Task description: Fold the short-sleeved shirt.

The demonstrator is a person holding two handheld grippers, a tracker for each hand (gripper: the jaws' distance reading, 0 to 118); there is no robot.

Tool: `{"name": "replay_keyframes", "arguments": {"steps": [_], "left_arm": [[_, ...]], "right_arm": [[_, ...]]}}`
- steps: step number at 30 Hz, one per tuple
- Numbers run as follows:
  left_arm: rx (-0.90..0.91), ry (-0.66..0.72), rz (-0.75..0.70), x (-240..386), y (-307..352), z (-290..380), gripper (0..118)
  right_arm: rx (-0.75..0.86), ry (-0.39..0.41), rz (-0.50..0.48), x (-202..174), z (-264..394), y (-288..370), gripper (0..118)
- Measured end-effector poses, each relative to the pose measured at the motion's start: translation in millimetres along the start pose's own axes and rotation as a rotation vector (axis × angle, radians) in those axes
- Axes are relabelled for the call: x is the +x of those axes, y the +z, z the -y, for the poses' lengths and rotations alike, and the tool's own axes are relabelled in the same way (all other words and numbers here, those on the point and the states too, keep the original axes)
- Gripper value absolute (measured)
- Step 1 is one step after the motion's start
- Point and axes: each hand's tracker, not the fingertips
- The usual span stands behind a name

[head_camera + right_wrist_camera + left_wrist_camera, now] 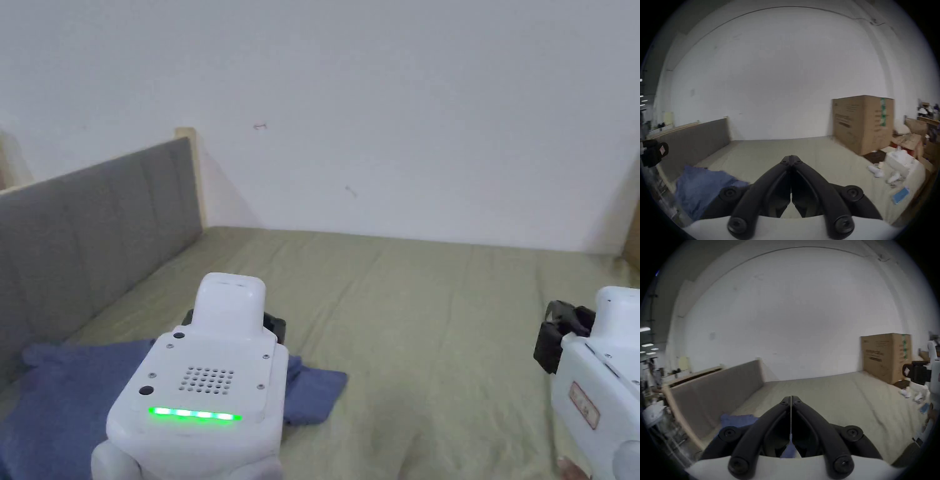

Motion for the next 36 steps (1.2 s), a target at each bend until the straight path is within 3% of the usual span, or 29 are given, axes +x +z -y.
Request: {"name": "replay_keyframes", "arguments": {"steps": [3, 5, 7, 14, 18, 21, 23, 24, 25, 26, 30, 34, 35, 36], "left_arm": [[-0.031, 0.051, -0.128, -51.8, 14.0, 8.7, 1], [-0.026, 0.087, -0.147, -72.7, 24.0, 13.3, 1], [-0.017, 0.092, -0.156, -84.2, 32.6, 17.9, 1], [-0.102, 0.153, -0.211, -111.4, 6.3, 25.0, 1], [-0.458, 0.264, -0.092, -161.6, -84.0, 45.8, 1], [-0.767, 0.503, 0.020, -198.1, -159.9, 84.4, 2], [-0.886, 0.574, 0.087, -210.8, -200.0, 113.8, 5], [-0.931, 0.597, 0.089, -212.6, -217.2, 128.7, 39], [-0.968, 0.562, 0.051, -211.0, -232.5, 144.9, 85], [-0.980, 0.541, 0.036, -207.3, -241.2, 157.1, 109], [-1.030, 0.322, -0.008, -184.5, -291.5, 206.4, 110], [-1.144, 0.074, 0.089, -146.0, -316.3, 263.5, 114], [-1.112, 0.006, 0.064, -140.9, -313.8, 268.9, 118], [-1.004, 0.064, 0.040, -147.3, -310.6, 264.9, 118]], "right_arm": [[-0.020, 0.067, -0.237, -64.3, -1.6, -6.4, 0], [-0.026, 0.077, -0.311, -94.1, -4.2, -7.7, 0], [-0.027, 0.024, -0.347, -109.3, -6.9, -9.2, 0], [-0.083, -0.011, -0.359, -98.3, -2.3, -20.4, 0], [-0.174, 0.004, -0.307, -71.0, 12.8, -30.8, 0], [-0.239, -0.001, -0.287, -51.4, 27.9, -44.2, 0], [-0.244, -0.042, -0.273, -38.7, 37.0, -47.0, 0], [-0.249, -0.054, -0.263, -33.9, 40.1, -48.9, 0], [-0.257, -0.055, -0.254, -30.2, 42.7, -51.4, 0], [-0.266, -0.051, -0.245, -27.5, 45.0, -53.7, 0], [-0.310, 0.012, -0.223, -20.9, 54.3, -59.9, 0], [-0.320, -0.019, -0.224, -16.3, 60.6, -60.5, 0], [-0.321, -0.027, -0.227, -15.1, 62.4, -60.3, 0], [-0.322, -0.030, -0.231, -15.7, 63.2, -60.9, 0]]}}
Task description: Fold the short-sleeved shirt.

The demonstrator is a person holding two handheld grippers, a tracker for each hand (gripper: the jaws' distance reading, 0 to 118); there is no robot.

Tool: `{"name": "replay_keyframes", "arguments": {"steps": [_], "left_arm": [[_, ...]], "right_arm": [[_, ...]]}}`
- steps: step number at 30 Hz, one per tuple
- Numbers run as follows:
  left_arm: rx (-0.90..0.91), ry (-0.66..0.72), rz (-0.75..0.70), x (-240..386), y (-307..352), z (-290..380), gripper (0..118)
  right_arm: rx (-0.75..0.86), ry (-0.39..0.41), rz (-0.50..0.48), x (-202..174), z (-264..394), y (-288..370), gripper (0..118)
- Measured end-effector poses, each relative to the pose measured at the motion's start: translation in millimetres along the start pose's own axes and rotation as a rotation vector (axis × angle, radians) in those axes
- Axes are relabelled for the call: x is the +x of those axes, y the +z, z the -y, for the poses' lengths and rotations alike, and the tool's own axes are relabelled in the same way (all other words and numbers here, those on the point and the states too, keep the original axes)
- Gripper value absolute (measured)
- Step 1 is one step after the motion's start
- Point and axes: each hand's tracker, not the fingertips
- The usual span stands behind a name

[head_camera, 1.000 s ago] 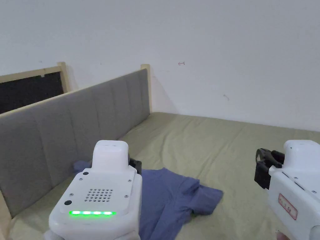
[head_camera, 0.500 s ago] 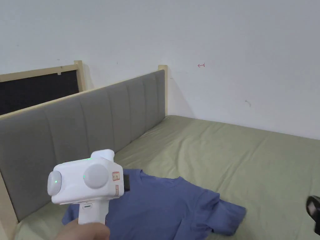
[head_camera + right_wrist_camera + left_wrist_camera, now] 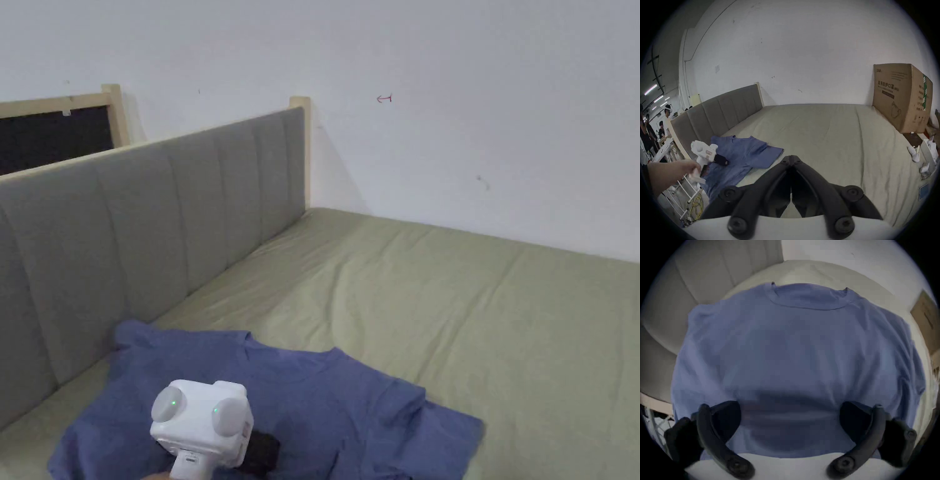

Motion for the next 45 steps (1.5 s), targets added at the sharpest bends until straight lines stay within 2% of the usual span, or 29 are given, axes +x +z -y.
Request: {"name": "replay_keyframes", "arguments": {"steps": [2, 5, 7, 8, 10, 11, 15, 17, 23, 28, 34, 38, 41, 45], "left_arm": [[-0.011, 0.087, 0.047, -8.3, -3.5, 6.6, 118], [-0.024, 0.049, 0.028, -1.2, 3.5, 7.6, 118], [-0.014, 0.046, 0.030, -5.7, 12.8, 6.6, 108], [0.007, 0.042, 0.053, -5.9, 18.5, 9.4, 97], [0.073, 0.020, 0.057, -8.4, 39.6, 13.6, 28], [0.100, 0.016, 0.064, -9.9, 47.3, 15.2, 0], [0.188, 0.049, 0.109, -19.2, 83.5, 18.7, 0], [0.265, 0.025, 0.079, -21.6, 114.2, 16.7, 0], [0.438, -0.043, 0.114, -11.6, 209.9, -8.7, 0], [0.650, -0.138, 0.206, 29.0, 311.9, -32.8, 0], [0.848, -0.272, 0.418, 114.8, 423.7, -53.9, 0], [0.888, -0.355, 0.512, 177.5, 467.0, -62.7, 0], [0.867, -0.420, 0.549, 229.4, 473.1, -71.6, 0], [0.647, -0.526, 0.629, 314.7, 428.5, -81.0, 0]], "right_arm": [[-0.002, 0.004, -0.002, -2.3, 0.1, -3.6, 0], [0.002, 0.011, -0.013, -9.0, -0.3, -6.5, 0], [-0.009, 0.017, -0.031, -11.6, -0.3, -9.7, 0], [-0.016, 0.020, -0.036, -12.5, -0.3, -9.8, 0], [-0.026, 0.021, -0.053, -14.0, -0.4, -7.8, 0], [-0.025, 0.019, -0.057, -14.8, -0.2, -5.0, 0], [-0.025, 0.016, -0.066, -14.7, -1.6, 6.0, 0], [-0.021, 0.017, -0.066, -12.5, -3.7, 11.9, 0], [0.046, -0.023, -0.038, 2.8, -14.9, 36.8, 0], [0.101, -0.061, -0.007, 17.6, -23.1, 60.2, 0], [0.181, -0.108, 0.035, 40.3, -32.5, 95.1, 0], [0.217, -0.128, 0.075, 59.4, -39.8, 117.4, 0], [0.246, -0.130, 0.112, 76.7, -43.1, 133.6, 0], [0.253, -0.137, 0.162, 101.7, -44.1, 148.0, 0]]}}
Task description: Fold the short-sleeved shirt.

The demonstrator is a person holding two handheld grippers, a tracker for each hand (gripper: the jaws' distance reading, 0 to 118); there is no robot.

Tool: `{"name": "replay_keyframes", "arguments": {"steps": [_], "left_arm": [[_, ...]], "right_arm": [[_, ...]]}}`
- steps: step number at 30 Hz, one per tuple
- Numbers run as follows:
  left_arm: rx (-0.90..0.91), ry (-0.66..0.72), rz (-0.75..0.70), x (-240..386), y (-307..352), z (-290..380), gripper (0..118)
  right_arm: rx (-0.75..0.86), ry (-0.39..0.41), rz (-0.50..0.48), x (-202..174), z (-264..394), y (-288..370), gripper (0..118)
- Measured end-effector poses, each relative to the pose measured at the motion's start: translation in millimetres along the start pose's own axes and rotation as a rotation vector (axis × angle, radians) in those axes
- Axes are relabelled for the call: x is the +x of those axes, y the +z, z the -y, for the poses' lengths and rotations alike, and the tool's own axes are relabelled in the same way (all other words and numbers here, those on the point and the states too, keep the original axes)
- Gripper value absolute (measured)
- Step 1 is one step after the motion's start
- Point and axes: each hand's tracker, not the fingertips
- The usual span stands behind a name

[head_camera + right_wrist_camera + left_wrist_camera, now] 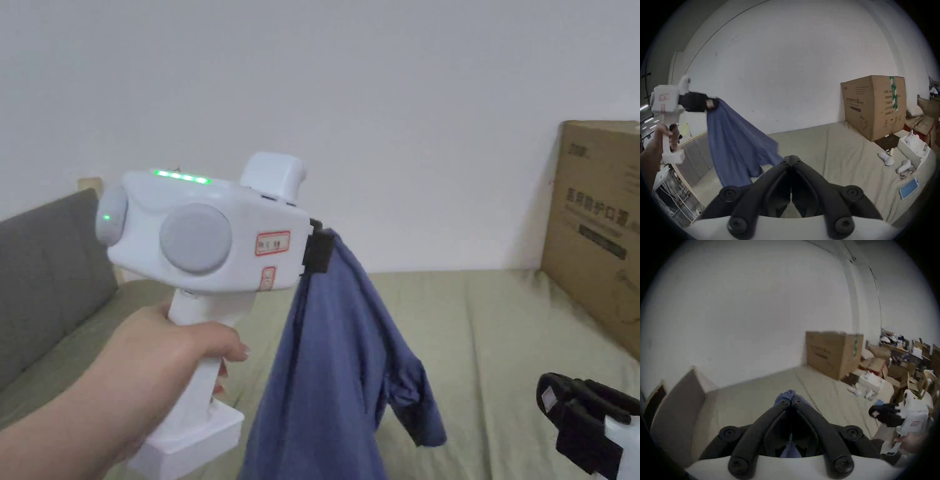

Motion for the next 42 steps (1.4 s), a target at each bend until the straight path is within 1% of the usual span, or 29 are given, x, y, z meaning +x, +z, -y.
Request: {"name": "replay_keyframes", "arguments": {"steps": [2, 5, 7, 8, 11, 12, 13, 15, 16, 17, 21, 22, 24, 25, 26, 28, 30, 31, 32, 33, 35, 36, 37, 38, 40, 41, 42], "left_arm": [[-0.133, 0.038, 0.076, 12.5, -57.0, 22.1, 0], [-0.395, 0.162, 0.180, 29.8, -144.2, 79.2, 0], [-0.654, 0.275, 0.228, 38.8, -199.0, 132.0, 0], [-0.749, 0.319, 0.238, 42.3, -218.2, 157.7, 0], [-0.871, 0.366, 0.227, 51.8, -246.0, 217.5, 0], [-0.858, 0.374, 0.222, 53.6, -243.7, 227.1, 11], [-0.843, 0.398, 0.222, 53.4, -240.7, 232.7, 34], [-0.822, 0.501, 0.270, 45.7, -239.0, 237.5, 108], [-0.792, 0.553, 0.311, 40.5, -235.9, 233.3, 111], [-0.747, 0.586, 0.313, 34.1, -224.1, 223.5, 108], [-0.560, 0.590, 0.211, 3.0, -181.8, 176.4, 107], [-0.481, 0.579, 0.164, -5.4, -161.3, 162.1, 107], [-0.249, 0.556, 0.092, -16.6, -112.9, 143.1, 108], [-0.146, 0.525, 0.028, -19.6, -85.1, 135.6, 108], [-0.050, 0.491, -0.046, -18.9, -59.9, 134.1, 107], [0.118, 0.437, -0.144, -15.8, -19.9, 139.6, 105], [0.290, 0.428, -0.178, -7.8, 11.0, 157.7, 96], [0.321, 0.401, -0.217, -1.8, 22.8, 166.9, 92], [0.357, 0.370, -0.262, 3.2, 31.2, 175.4, 92], [0.378, 0.347, -0.318, 7.9, 37.7, 182.0, 65], [0.360, 0.336, -0.468, 14.7, 45.6, 189.9, 2], [0.350, 0.352, -0.502, 17.3, 49.0, 195.9, 0], [0.364, 0.377, -0.479, 13.8, 52.6, 198.3, 0], [0.377, 0.410, -0.416, 11.9, 55.3, 201.1, 0], [0.343, 0.396, -0.444, 16.0, 55.1, 199.3, 0], [0.324, 0.358, -0.454, 12.6, 52.3, 197.4, 0], [0.328, 0.343, -0.439, 13.8, 52.9, 197.3, 0]], "right_arm": [[-0.010, 0.001, 0.025, 12.7, 1.8, -0.1, 0], [-0.049, -0.003, 0.067, 29.7, 11.7, -4.5, 0], [-0.100, -0.021, 0.089, 40.5, 22.7, -11.2, 0], [-0.128, -0.032, 0.096, 44.7, 27.8, -14.6, 0], [-0.179, -0.057, 0.103, 54.7, 43.6, -24.3, 0], [-0.190, -0.060, 0.103, 56.4, 47.7, -26.5, 0], [-0.197, -0.060, 0.103, 57.3, 50.9, -28.2, 0], [-0.208, -0.056, 0.105, 57.4, 55.9, -30.8, 0], [-0.212, -0.055, 0.109, 56.8, 56.5, -32.9, 0], [-0.215, -0.055, 0.112, 56.5, 56.4, -34.6, 0], [-0.206, -0.076, 0.100, 52.1, 47.0, -37.4, 0], [-0.196, -0.074, 0.095, 49.3, 42.1, -36.4, 0], [-0.164, -0.059, 0.090, 44.1, 32.2, -34.3, 0], [-0.140, -0.048, 0.089, 41.6, 27.0, -32.9, 0], [-0.114, -0.037, 0.090, 38.7, 21.8, -30.8, 0], [-0.064, -0.017, 0.099, 34.6, 14.8, -29.3, 0], [-0.016, -0.007, 0.118, 29.1, 9.0, -27.8, 0], [0.016, -0.002, 0.123, 26.2, 6.7, -26.5, 0], [0.050, 0.004, 0.126, 23.4, 5.1, -25.2, 0], [0.079, 0.008, 0.126, 21.1, 4.2, -24.0, 0], [0.132, 0.038, 0.137, 14.5, 3.9, -22.3, 0], [0.146, 0.052, 0.144, 11.4, 3.6, -21.5, 0], [0.153, 0.062, 0.150, 8.0, 3.6, -20.5, 0], [0.156, 0.067, 0.150, 5.0, 3.7, -20.0, 0], [0.162, 0.071, 0.138, 2.1, 2.8, -18.2, 0], [0.166, 0.077, 0.130, 0.5, 2.7, -17.9, 0], [0.167, 0.083, 0.128, -0.6, 2.4, -18.5, 0]]}}
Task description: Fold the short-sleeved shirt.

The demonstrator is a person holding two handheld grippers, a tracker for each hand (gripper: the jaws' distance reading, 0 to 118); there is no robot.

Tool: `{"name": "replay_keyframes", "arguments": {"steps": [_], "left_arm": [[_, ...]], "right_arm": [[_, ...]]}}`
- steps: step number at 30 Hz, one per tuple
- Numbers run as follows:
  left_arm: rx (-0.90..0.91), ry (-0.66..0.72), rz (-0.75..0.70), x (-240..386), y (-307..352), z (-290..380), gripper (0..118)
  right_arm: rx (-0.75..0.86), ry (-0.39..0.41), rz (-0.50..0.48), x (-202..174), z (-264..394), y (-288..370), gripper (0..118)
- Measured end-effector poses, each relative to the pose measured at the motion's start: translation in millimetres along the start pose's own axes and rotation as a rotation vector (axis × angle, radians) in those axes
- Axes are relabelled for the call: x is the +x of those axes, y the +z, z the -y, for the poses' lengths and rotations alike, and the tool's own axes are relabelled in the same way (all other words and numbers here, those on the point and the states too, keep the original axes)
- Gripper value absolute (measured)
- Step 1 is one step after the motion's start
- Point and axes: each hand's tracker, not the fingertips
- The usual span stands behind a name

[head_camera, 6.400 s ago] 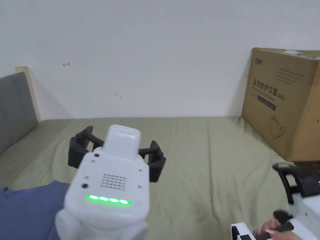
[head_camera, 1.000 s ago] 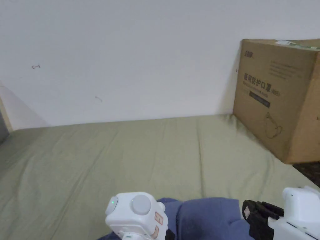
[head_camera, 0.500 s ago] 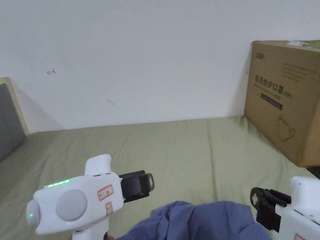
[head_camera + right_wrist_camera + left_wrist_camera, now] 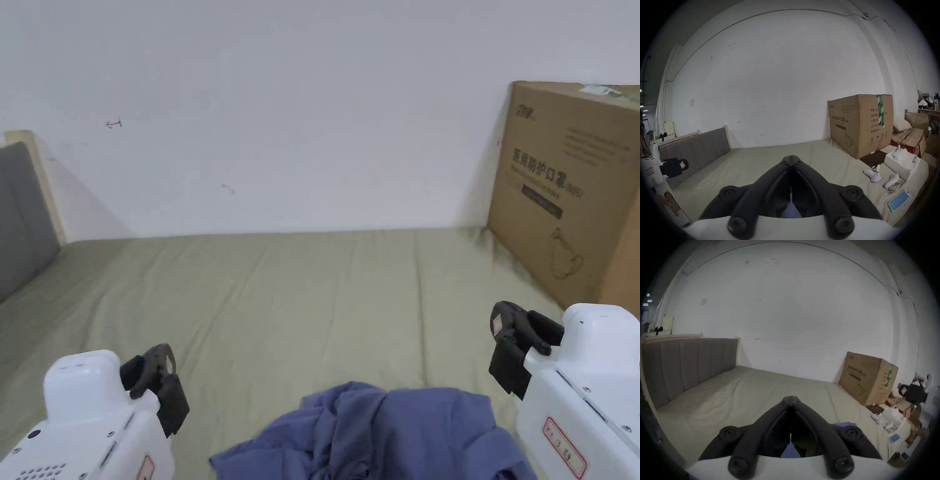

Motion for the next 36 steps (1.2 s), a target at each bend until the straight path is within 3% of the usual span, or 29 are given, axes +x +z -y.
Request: {"name": "replay_keyframes", "arguments": {"steps": [7, 9, 12, 15, 16, 17, 18, 19, 20, 21, 22, 23, 26, 29, 30, 31, 32, 33, 34, 36], "left_arm": [[-0.009, -0.010, -0.015, 3.0, -17.6, -22.8, 0], [-0.092, -0.016, 0.012, -3.3, -41.6, -30.0, 0], [-0.446, 0.082, 0.085, -22.2, -109.2, -29.6, 0], [-0.883, 0.284, 0.169, -49.6, -184.2, 11.6, 0], [-0.961, 0.286, 0.159, -53.1, -200.6, 27.3, 1], [-1.005, 0.240, 0.151, -56.2, -216.0, 43.0, 12], [-1.019, 0.193, 0.121, -55.2, -227.0, 59.3, 41], [-1.035, 0.129, 0.072, -52.5, -235.9, 71.9, 56], [-1.043, 0.087, 0.046, -52.0, -246.9, 86.8, 56], [-1.077, 0.053, 0.040, -51.8, -258.7, 104.9, 113], [-1.083, 0.023, -0.003, -53.7, -259.3, 110.2, 117], [-1.069, 0.036, 0.034, -45.0, -269.1, 122.7, 112], [-1.123, -0.001, 0.086, -33.1, -279.1, 156.9, 112], [-1.101, -0.134, 0.068, -18.2, -264.4, 179.6, 113], [-1.052, -0.135, 0.066, -16.4, -256.6, 177.7, 106], [-1.003, -0.128, 0.067, -18.1, -252.0, 167.4, 91], [-0.948, -0.131, 0.058, -19.4, -241.0, 160.9, 66], [-0.891, -0.102, 0.063, -22.8, -229.6, 154.9, 25], [-0.865, -0.066, 0.077, -27.5, -221.0, 151.4, 12], [-0.838, 0.064, 0.146, -46.1, -208.7, 137.1, 12]], "right_arm": [[-0.017, 0.012, -0.008, -6.2, 0.2, -11.2, 0], [-0.025, 0.013, -0.005, -4.1, 1.5, -17.0, 0], [-0.067, 0.018, -0.007, -1.4, 6.2, -28.9, 0], [-0.112, 0.020, -0.018, 0.9, 14.9, -41.5, 0], [-0.125, 0.021, -0.024, 1.8, 17.5, -45.0, 0], [-0.139, 0.023, -0.028, 2.4, 20.4, -48.9, 0], [-0.150, 0.024, -0.030, 3.1, 23.4, -52.6, 0], [-0.158, 0.026, -0.030, 3.9, 26.1, -55.4, 0], [-0.170, 0.027, -0.030, 5.9, 29.7, -58.4, 0], [-0.184, 0.026, -0.029, 7.9, 33.0, -61.5, 0], [-0.198, 0.025, -0.026, 9.8, 35.9, -64.5, 0], [-0.216, 0.023, -0.020, 12.1, 39.1, -67.7, 0], [-0.257, 0.013, 0.000, 19.9, 47.1, -74.4, 0], [-0.280, 0.007, 0.013, 28.5, 52.7, -84.0, 0], [-0.289, 0.007, 0.017, 31.0, 53.2, -89.0, 0], [-0.298, 0.007, 0.021, 33.6, 53.1, -95.5, 0], [-0.308, 0.006, 0.024, 35.9, 52.5, -102.2, 0], [-0.323, 0.000, 0.022, 38.9, 51.7, -111.7, 0], [-0.348, -0.017, 0.013, 42.0, 51.7, -122.2, 0], [-0.402, -0.090, -0.075, 51.5, 53.3, -151.6, 0]]}}
